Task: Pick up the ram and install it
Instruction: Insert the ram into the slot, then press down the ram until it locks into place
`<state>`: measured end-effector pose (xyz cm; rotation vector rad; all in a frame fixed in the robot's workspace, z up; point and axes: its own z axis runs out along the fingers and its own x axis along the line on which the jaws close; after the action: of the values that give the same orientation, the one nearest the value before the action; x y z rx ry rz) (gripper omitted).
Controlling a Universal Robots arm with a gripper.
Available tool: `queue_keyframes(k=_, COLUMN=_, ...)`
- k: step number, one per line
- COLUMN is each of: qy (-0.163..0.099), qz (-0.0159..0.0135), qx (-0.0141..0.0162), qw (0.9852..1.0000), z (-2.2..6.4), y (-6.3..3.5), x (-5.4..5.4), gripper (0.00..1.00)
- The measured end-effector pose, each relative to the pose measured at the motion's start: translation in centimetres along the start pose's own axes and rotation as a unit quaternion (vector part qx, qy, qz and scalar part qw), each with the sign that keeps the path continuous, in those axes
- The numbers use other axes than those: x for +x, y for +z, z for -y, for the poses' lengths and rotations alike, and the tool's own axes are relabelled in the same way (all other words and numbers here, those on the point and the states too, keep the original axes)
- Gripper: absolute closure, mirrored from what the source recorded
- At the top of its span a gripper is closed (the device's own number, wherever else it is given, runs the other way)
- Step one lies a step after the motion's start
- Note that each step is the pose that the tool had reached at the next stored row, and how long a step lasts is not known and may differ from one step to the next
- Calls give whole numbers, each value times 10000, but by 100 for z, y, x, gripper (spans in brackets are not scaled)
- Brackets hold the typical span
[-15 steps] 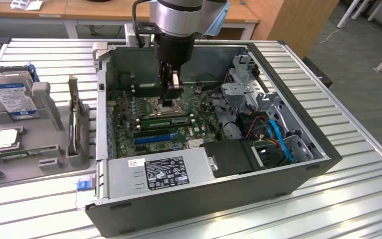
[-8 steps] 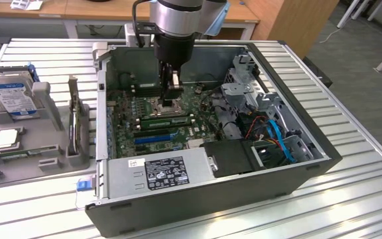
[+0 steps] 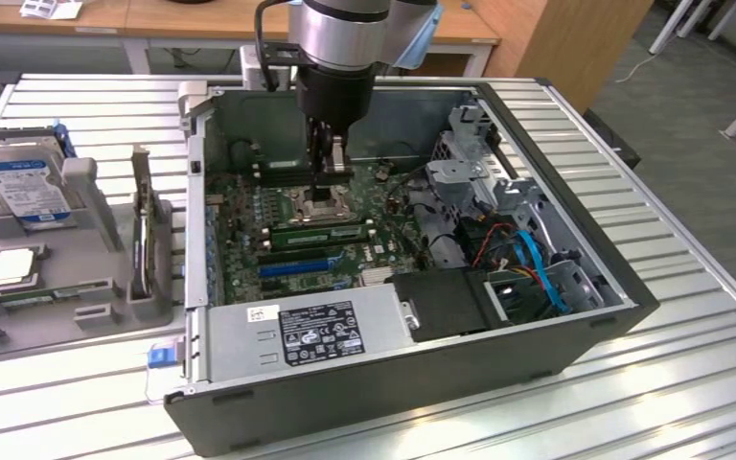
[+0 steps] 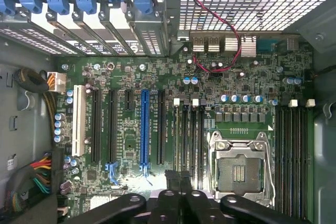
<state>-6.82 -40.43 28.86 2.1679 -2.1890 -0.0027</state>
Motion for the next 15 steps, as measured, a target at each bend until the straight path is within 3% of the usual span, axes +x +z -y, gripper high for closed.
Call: queue_keyframes(k=15, qy=0, qz=-1, qx=0, qw=10000, z=0, y=0, x=0, gripper=89)
